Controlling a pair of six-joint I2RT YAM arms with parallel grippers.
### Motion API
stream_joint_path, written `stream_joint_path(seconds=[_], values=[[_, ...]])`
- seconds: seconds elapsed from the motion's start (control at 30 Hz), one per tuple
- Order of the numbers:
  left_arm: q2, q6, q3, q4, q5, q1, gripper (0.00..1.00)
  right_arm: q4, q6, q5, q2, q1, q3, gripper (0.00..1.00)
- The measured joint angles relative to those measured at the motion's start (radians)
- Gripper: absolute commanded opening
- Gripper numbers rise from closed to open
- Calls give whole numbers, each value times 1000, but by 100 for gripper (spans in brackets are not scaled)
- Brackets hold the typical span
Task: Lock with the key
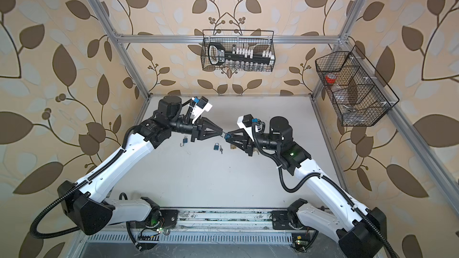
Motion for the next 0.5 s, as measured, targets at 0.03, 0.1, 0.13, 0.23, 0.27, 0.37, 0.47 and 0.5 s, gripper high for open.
stream_joint_path(seconds=[0.03,0.1,0.13,0.23,0.27,0.37,0.47,0.5], values=[[1,0,2,-1,0,0,16,0,0,0,-1,0,0,0],[3,0,6,-4,0,0,16,1,0,0,-2,0,0,0],[4,0,7,-4,0,0,16,2,0,0,-2,0,0,0],[4,1,8,-7,0,0,15,2,0,-2,-2,0,0,0],[4,1,8,-8,0,0,15,3,1,-3,-2,0,0,0],[4,1,8,-11,0,0,15,8,2,-10,-2,0,-3,0],[5,1,8,-14,0,0,15,18,5,-16,-2,0,-7,0],[5,1,8,-14,0,0,14,19,7,-19,-2,0,-7,0]])
